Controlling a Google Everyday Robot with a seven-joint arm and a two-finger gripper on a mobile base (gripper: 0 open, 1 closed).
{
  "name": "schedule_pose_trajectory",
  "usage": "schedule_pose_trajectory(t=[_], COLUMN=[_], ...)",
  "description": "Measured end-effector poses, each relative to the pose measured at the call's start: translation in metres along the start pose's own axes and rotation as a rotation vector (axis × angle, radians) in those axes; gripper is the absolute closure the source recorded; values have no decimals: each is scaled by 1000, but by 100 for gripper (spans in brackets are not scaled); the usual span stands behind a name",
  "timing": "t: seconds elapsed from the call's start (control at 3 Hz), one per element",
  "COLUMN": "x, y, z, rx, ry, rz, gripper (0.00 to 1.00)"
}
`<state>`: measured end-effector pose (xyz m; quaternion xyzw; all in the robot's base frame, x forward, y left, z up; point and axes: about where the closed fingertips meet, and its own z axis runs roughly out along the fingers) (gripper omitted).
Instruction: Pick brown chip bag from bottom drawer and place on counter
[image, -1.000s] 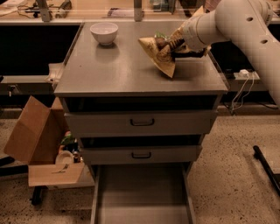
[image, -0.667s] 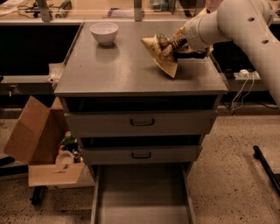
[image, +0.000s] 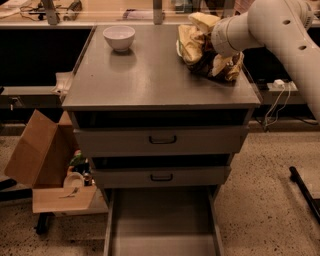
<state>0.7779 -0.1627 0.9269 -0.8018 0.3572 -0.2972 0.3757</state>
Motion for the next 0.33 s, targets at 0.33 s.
schedule_pose_trajectory(t=[0.33], x=[0], y=[0], z=[0], rx=[0], ry=[0], rz=[0], gripper=[0])
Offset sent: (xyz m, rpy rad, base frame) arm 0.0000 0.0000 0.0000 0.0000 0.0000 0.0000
